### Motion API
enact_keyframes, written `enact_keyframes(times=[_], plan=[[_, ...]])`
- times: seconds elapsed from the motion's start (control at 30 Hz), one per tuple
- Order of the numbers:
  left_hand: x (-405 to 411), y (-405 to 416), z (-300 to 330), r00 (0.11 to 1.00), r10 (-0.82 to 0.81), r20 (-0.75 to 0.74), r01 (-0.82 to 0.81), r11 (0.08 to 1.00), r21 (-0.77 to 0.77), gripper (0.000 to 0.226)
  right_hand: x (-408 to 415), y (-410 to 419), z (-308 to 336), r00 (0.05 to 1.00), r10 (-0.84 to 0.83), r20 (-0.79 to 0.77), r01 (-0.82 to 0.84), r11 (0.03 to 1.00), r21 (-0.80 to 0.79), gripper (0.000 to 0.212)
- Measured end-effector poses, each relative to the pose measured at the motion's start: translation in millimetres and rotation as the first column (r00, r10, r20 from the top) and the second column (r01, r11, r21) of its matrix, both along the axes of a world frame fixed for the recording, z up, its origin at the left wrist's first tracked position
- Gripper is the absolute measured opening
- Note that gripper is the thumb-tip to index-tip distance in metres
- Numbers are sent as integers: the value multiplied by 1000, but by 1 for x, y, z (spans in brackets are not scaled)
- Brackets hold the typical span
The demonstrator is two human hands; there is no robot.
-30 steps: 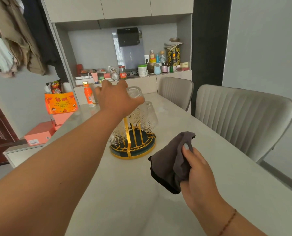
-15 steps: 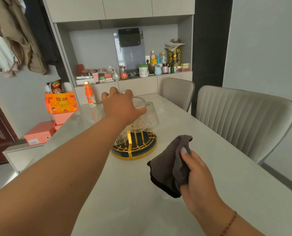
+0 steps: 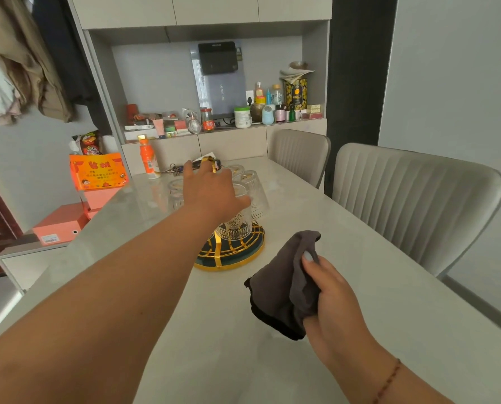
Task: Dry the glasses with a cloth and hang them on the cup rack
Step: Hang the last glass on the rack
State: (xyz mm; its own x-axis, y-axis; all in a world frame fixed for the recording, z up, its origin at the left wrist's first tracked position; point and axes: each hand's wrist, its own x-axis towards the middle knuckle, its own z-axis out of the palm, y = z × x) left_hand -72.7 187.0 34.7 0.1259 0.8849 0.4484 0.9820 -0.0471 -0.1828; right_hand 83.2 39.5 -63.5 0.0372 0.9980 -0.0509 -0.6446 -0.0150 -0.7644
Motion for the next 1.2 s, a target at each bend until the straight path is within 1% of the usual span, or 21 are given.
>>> enact_keyframes(times=[0.17, 0.27, 0.33, 0.4, 0.43, 0.47, 0.5, 0.53, 0.57, 0.6, 0.63, 0.67, 0.73, 0.8, 0.87, 0.9, 0.93, 1.0, 1.1, 1.17, 1.2], plan=[[0, -1, 0, 1000, 19, -22, -19, 1000, -8, 76, 1, 1, 1, 1000, -1, -8, 1, 1000, 2, 23], [1, -7, -1, 999, 15, -31, -15, 1000, -2, 79, 2, 2, 1, 998, 16, -55, -16, 1000, -1, 26], [3, -19, -3, 998, -34, 47, 31, 997, 77, 76, 4, 2, 3, 991, 41, -126, -41, 999, 7, 26], [4, -40, -8, 974, -88, 210, 65, 991, 113, 69, 6, 3, 4, 979, 53, -197, -51, 999, 18, 30], [4, -54, -12, 938, -109, 330, 83, 992, 91, 64, 7, 4, 4, 970, 60, -234, -57, 998, 20, 39], [3, -68, -18, 871, -118, 477, 109, 993, 46, 56, 8, 5, 3, 960, 72, -269, -69, 997, 23, 50], [2, -81, -26, 776, -86, 624, 139, 990, -37, 50, 9, 6, 3, 951, 82, -297, -77, 997, 28, 57], [1, -95, -34, 647, -10, 762, 181, 973, -141, 47, 9, 6, 4, 941, 103, -322, -95, 995, 39, 58], [-1, -107, -43, 492, 109, 864, 228, 941, -249, 50, 8, 6, 3, 931, 126, -342, -118, 992, 44, 54], [-2, -117, -52, 335, 243, 910, 287, 894, -344, 55, 9, 7, 1, 923, 155, -353, -145, 988, 56, 48], [-3, -125, -61, 201, 358, 912, 358, 840, -409, 63, 8, 6, -1, 915, 180, -362, -166, 984, 70, 42], [-4, -132, -69, 90, 439, 894, 433, 791, -432, 70, 7, 5, -1, 908, 204, -366, -185, 979, 86, 41], [-6, -144, -81, -101, 492, 865, 540, 757, -367, 71, 3, -1, 2, 908, 258, -330, -234, 966, 114, 48], [-7, -153, -82, -274, 443, 854, 560, 795, -233, 54, -1, -9, 8, 913, 310, -264, -289, 950, 116, 52], [-11, -160, -77, -367, 345, 864, 522, 845, -116, 38, -2, -18, 15, 910, 350, -221, -336, 936, 100, 59], [-14, -161, -74, -374, 301, 877, 491, 867, -88, 34, 0, -18, 17, 916, 349, -200, -340, 937, 79, 64], [-17, -162, -71, -357, 260, 897, 463, 883, -72, 31, 1, -19, 19, 923, 347, -170, -342, 938, 55, 67], [-22, -166, -65, -267, 180, 947, 406, 912, -59, 27, 2, -21, 22, 943, 324, -80, -325, 946, 3, 68], [-25, -172, -53, -112, 107, 988, 363, 930, -60, 18, 5, -20, 24, 951, 297, 81, -288, 952, -106, 57], [-24, -177, -45, -42, 77, 996, 374, 926, -56, 16, 7, -21, 25, 932, 212, 295, -178, 975, -136, 46], [-23, -179, -40, -7, 59, 998, 394, 918, -51, 14, 8, -22, 27, 885, 128, 448, -91, 991, -102, 38]])
